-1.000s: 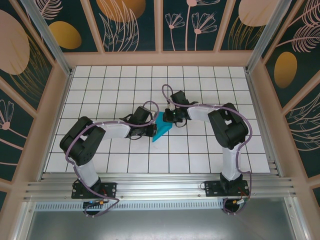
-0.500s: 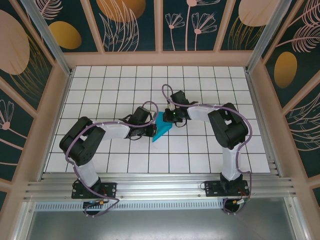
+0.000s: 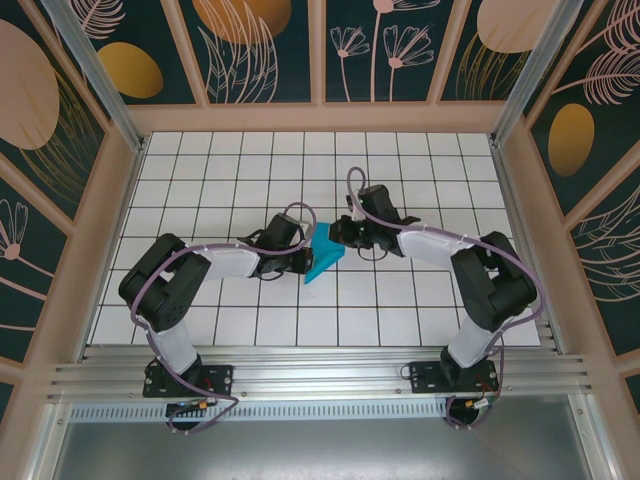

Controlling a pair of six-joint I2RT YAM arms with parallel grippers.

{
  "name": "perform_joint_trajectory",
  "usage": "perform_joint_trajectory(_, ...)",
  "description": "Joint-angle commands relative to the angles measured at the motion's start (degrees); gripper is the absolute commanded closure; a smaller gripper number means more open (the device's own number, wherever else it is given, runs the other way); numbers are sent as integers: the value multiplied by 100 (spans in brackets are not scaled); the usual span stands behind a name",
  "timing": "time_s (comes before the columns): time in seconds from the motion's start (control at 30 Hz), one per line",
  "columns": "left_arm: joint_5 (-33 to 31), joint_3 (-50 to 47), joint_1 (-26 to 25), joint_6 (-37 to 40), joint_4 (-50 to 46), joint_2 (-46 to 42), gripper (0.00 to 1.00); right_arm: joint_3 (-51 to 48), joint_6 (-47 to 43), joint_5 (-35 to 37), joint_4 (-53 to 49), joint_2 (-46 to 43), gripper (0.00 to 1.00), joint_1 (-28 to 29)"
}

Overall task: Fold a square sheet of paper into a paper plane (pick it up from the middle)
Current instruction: Third fold the triangle at the center of the table.

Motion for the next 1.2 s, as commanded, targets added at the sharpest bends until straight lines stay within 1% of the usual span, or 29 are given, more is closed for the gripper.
perform_joint_trajectory(0.0,13,-131,47,-67,-142,-50,99,-498,704,-614,894,34,90,67)
perform_joint_trajectory(0.13,30,-132,47,-49,-135,-35,98,-670,970,-508,1058,177,91,180)
perform_joint_trajectory(0.2,39,-123,46,-50,-139,-16,98,-636,995,-662,1152,357,91,205)
perform_joint_trajectory(0.33,78,-118,47,-32,-152,-3,98,-551,1035,-702,1205,527,91,281)
perform_joint_trajectory(0.53,91,-96,47,-32,-174,16,98,-359,932,-722,942,776,91,308)
perform_joint_trajectory(0.67,100,-104,47,-20,-196,6,98,-345,810,-591,685,735,91,311)
perform_joint_trajectory(0.8,120,-106,43,-6,-215,15,98,-309,637,-388,224,718,91,322)
perform_joint_trajectory(1.07,118,-176,47,12,-223,24,98,-363,569,-269,238,952,91,315)
perform_joint_trajectory(1.17,110,-206,47,6,-232,24,98,-279,489,-49,53,1047,91,312)
